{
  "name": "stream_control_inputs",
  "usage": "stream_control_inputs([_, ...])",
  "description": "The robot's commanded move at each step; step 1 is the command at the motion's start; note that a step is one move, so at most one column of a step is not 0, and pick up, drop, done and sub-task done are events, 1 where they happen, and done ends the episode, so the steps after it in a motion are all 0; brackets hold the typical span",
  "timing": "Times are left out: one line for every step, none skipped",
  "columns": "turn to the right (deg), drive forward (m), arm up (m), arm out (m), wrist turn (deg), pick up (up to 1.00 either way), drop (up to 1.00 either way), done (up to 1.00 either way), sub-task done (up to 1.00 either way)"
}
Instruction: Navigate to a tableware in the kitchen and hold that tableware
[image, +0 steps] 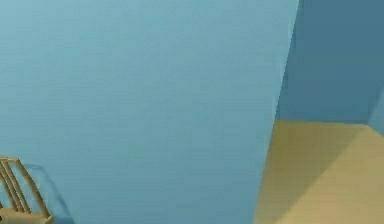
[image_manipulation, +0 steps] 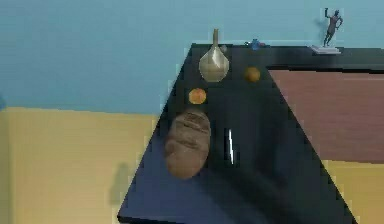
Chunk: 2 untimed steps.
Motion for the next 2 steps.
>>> stream_control_inputs([-36.0, 0.00, 0.00, 0.00, 0.0, 0.00, 0.00, 0.00, 0.00])
stream_control_inputs([0.0, 0.20, 0.00, 0.00, 0.0, 0.00, 0.00, 0.00, 0.00])
